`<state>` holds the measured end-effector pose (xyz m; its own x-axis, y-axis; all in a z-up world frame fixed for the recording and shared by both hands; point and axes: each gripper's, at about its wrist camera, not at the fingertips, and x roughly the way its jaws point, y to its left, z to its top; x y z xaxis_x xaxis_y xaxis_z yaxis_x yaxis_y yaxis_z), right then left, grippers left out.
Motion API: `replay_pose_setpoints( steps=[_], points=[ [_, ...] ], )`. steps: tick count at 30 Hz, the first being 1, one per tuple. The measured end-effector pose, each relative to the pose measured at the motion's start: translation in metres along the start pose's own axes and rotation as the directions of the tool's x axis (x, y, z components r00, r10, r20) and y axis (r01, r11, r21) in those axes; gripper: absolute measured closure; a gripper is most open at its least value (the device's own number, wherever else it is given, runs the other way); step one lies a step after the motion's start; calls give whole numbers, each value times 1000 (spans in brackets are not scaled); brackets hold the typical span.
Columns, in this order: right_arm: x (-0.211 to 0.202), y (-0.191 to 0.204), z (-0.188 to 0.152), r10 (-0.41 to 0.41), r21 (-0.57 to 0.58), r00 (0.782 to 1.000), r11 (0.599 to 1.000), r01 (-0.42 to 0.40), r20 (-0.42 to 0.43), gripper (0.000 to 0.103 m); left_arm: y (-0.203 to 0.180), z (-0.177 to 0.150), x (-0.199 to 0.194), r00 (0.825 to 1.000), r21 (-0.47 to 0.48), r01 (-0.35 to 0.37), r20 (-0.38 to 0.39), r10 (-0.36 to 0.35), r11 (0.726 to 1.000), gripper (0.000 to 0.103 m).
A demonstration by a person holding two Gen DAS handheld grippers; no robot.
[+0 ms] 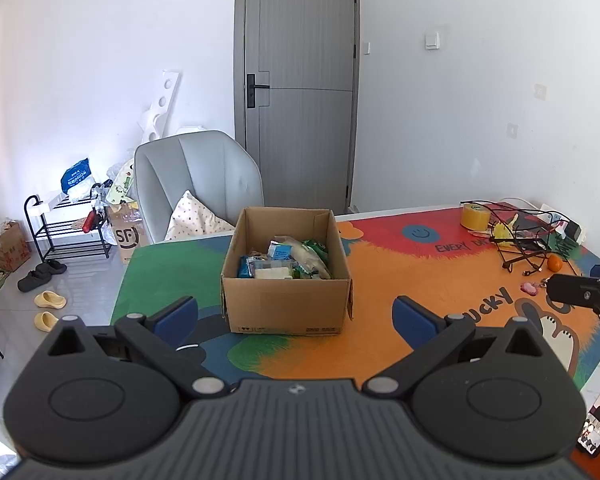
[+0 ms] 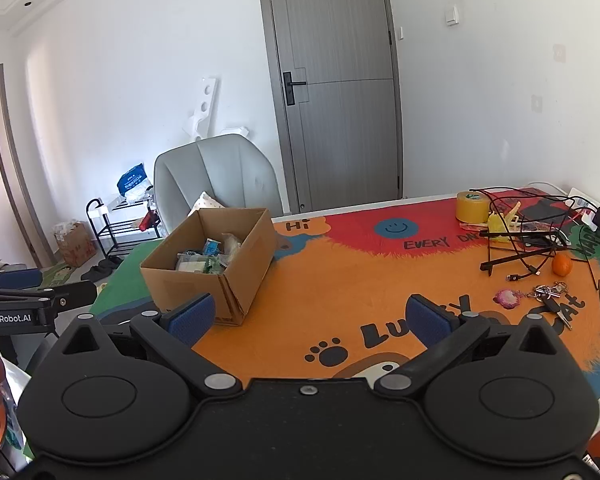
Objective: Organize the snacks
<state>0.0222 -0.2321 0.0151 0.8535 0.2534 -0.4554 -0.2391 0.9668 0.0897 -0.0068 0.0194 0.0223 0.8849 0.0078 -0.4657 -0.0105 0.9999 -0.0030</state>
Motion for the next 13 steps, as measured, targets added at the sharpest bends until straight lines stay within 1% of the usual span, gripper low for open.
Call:
replay_pose_setpoints(
  steps=[13],
  points=[
    [1,1,0,2,1,1000,1000,-2,-5,0,1,0,0,1000,-11,0,-1,0,1000,0]
  ],
)
